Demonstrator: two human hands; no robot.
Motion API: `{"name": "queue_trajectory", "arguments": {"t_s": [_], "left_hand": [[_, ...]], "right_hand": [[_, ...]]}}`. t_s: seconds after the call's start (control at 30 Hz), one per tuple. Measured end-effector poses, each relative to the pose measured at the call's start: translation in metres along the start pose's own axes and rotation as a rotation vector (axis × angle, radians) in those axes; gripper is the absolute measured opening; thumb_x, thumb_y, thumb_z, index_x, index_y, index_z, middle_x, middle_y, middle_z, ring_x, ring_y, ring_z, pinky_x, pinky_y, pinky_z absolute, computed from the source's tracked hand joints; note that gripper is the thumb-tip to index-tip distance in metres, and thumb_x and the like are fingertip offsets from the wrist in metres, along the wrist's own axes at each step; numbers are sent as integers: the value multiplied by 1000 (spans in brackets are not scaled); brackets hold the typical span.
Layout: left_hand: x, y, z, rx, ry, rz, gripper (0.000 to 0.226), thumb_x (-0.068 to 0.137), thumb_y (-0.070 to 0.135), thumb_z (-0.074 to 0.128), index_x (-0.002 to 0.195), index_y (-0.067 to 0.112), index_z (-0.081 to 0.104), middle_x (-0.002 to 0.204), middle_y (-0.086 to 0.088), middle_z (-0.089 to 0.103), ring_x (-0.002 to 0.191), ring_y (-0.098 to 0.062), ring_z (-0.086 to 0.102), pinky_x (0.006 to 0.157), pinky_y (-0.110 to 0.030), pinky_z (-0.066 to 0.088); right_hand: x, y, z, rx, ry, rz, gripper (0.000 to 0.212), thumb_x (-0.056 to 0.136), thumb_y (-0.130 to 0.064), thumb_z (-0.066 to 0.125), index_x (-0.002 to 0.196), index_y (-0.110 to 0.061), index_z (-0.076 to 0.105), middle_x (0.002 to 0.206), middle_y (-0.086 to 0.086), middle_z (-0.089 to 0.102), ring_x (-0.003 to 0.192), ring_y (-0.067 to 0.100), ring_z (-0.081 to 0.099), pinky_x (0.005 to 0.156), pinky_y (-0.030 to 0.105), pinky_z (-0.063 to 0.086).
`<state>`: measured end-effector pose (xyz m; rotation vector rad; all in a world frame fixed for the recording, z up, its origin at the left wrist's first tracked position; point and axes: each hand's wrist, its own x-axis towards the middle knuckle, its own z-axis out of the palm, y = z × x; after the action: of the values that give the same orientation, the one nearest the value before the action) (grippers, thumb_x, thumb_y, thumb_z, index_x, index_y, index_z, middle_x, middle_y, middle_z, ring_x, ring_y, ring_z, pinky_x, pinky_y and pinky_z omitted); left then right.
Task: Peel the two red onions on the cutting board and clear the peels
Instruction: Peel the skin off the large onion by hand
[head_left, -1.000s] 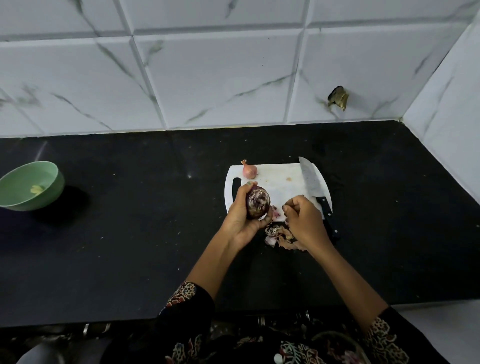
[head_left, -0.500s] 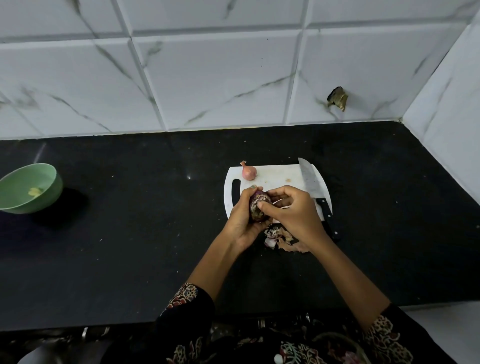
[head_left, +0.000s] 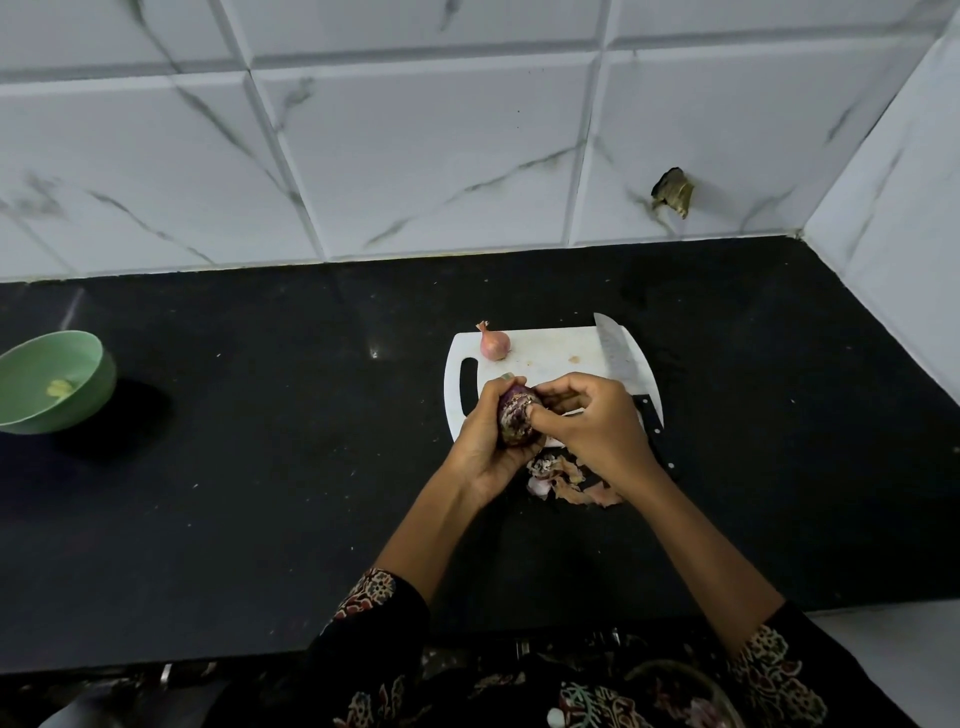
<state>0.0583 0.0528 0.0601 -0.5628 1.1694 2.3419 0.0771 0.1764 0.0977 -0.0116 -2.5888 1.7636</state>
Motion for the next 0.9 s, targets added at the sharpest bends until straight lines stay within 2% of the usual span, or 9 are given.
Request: {"name": "queue_trajectory", "arguments": {"t_s": [0.17, 0.27, 0.43, 0.47, 0.53, 0.63, 0.7, 0.9], "left_hand": [[3, 2, 0, -6, -8, -4, 63, 82, 40, 62, 134, 5, 51, 131, -17, 59, 114, -25, 58, 81, -31, 50], [5, 3, -1, -42, -36, -5, 37, 88, 36, 56, 117, 12, 57, 116, -13, 64, 96, -20, 60, 79, -30, 48], [2, 6, 1, -100, -60, -3, 17, 88, 31, 57, 87, 15, 64, 89, -6, 67, 79, -16, 61, 73, -30, 48], [3, 6, 0, -101, -59, 0, 17, 88, 30, 57, 86, 15, 64, 87, -6, 67, 78, -16, 62, 71, -29, 50], [2, 7, 1, -79, -61, 9, 20, 90, 31, 56, 95, 14, 63, 89, -7, 69, 78, -16, 65, 68, -29, 55], [1, 6, 2, -39, -65, 10, 31, 91, 33, 54, 109, 10, 61, 99, -11, 69, 86, -19, 66, 79, -32, 53], [0, 6, 3, -37, -70, 6, 29, 91, 33, 53, 106, 10, 63, 101, -11, 69, 89, -19, 66, 84, -32, 51], [2, 4, -1, -78, -79, 8, 17, 89, 31, 56, 91, 16, 64, 92, -7, 70, 83, -16, 66, 75, -30, 52]], "right_hand": [[3, 1, -2, 18, -2, -3, 17, 74, -14, 74, 90, -18, 70, 81, -9, 70, 75, -2, 65, 63, 11, 51], [5, 2, -4, 70, -14, 7, 16, 76, -12, 73, 90, -20, 70, 83, -8, 71, 78, 0, 66, 64, 13, 52], [9, 5, -4, 182, 5, 85, 17, 80, -3, 65, 90, -16, 72, 86, 0, 73, 85, 12, 69, 75, 27, 58], [9, 5, -3, 198, -5, 104, 16, 80, -5, 67, 90, -16, 71, 87, 0, 72, 86, 13, 69, 74, 27, 58], [8, 5, -1, 199, -30, 120, 17, 78, -15, 73, 95, -16, 70, 89, 0, 71, 84, 12, 69, 71, 25, 58], [7, 5, 6, 125, -6, 118, 29, 73, -26, 79, 97, -18, 66, 90, 0, 70, 82, 12, 68, 69, 28, 58], [8, 5, 7, 105, 21, 121, 25, 73, -24, 78, 95, -18, 66, 88, -1, 70, 81, 12, 68, 69, 28, 57], [8, 3, 3, 129, 11, 99, 16, 75, -16, 75, 89, -16, 69, 81, -4, 71, 72, 4, 68, 63, 20, 57]]}}
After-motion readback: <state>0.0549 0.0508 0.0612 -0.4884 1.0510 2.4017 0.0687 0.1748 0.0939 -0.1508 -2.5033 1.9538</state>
